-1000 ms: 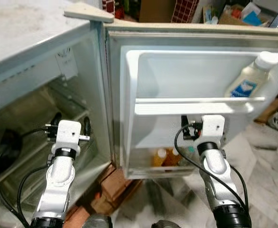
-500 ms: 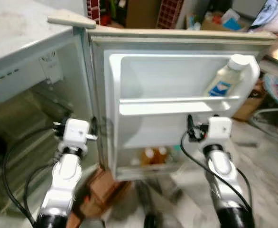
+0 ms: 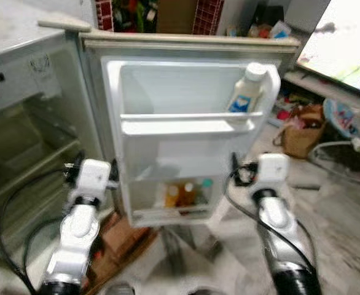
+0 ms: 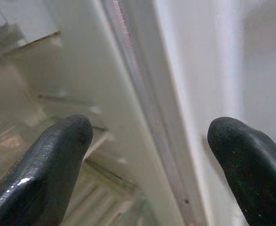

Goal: Restocking fridge

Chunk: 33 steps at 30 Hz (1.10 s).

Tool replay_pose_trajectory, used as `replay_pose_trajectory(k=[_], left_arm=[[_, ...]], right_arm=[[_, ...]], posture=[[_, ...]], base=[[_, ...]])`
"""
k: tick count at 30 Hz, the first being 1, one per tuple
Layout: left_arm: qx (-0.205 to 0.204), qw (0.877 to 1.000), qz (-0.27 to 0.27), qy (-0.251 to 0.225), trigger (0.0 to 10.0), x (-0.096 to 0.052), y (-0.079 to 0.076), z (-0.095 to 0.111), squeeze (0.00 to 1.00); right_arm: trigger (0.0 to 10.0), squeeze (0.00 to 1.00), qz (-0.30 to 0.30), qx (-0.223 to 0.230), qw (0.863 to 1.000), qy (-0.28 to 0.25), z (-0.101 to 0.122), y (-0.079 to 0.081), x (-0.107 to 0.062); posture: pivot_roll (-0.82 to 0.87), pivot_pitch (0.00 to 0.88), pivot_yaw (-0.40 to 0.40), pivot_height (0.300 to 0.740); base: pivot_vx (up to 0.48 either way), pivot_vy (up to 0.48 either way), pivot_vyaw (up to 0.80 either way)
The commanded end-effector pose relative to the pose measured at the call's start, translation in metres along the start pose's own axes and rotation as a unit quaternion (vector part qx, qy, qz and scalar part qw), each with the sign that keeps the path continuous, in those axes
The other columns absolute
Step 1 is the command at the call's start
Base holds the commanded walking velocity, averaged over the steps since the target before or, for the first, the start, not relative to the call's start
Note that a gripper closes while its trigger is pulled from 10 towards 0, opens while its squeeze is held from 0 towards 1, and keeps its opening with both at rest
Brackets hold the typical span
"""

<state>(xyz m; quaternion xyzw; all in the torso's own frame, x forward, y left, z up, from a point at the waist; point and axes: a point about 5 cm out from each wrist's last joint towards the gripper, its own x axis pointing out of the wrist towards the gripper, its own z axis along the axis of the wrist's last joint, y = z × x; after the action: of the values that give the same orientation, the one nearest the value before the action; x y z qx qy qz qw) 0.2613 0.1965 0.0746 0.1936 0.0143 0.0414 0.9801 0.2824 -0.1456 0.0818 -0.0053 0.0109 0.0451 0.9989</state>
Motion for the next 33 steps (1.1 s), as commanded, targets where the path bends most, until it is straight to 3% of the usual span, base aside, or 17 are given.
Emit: replay_pose_trajectory(k=[1,9,17,22,27,33], left_arm=[[-0.004,1.0,-0.014,-0.003,10.0,0.0,-0.011,0.004,0.0],[-0.001,1.0,-0.03,0.004,10.0,0.001,-0.015,0.002,0.0],[0.001,0.998,-0.065,-0.005,10.0,0.009,-0.017,0.008,0.0],[0.012,0.998,-0.058,-0.015,10.0,0.016,-0.015,0.013,0.0],[0.007,0.999,-0.047,-0.016,10.0,0.016,-0.015,0.016,0.0],[0.008,0.999,-0.053,-0.006,10.0,0.011,-0.019,0.01,0.0]], right_arm=[[10.0,0.0,-0.02,-0.005,1.0,-0.011,0.005,-0.013,0.0],[10.0,0.0,-0.037,0.01,0.999,-0.017,0.005,-0.015,0.001],[10.0,0.0,-0.089,0.023,0.996,-0.019,0.002,-0.025,-0.002],[10.0,0.0,-0.07,0.005,0.997,-0.025,0.003,-0.022,-0.006],[10.0,0.0,-0.047,-0.025,0.998,-0.035,0.01,-0.018,0.001],[10.0,0.0,-0.038,-0.016,0.998,-0.044,0.016,-0.017,0.012]], posture=[[0.07,0.021,-0.065,0.74],[0.07,0.022,-0.031,0.74],[0.04,0.034,0.051,0.74],[0.04,0.054,0.043,0.74],[0.05,0.061,0.019,0.74],[0.07,0.065,-0.007,0.74]], base=[[0.0,-0.48,0.0],[0.0,-0.48,0.0],[0.0,0.0,0.0],[0.0,0.0,0.0],[0.0,-0.416,0.7],[0.0,-0.48,0.74]])
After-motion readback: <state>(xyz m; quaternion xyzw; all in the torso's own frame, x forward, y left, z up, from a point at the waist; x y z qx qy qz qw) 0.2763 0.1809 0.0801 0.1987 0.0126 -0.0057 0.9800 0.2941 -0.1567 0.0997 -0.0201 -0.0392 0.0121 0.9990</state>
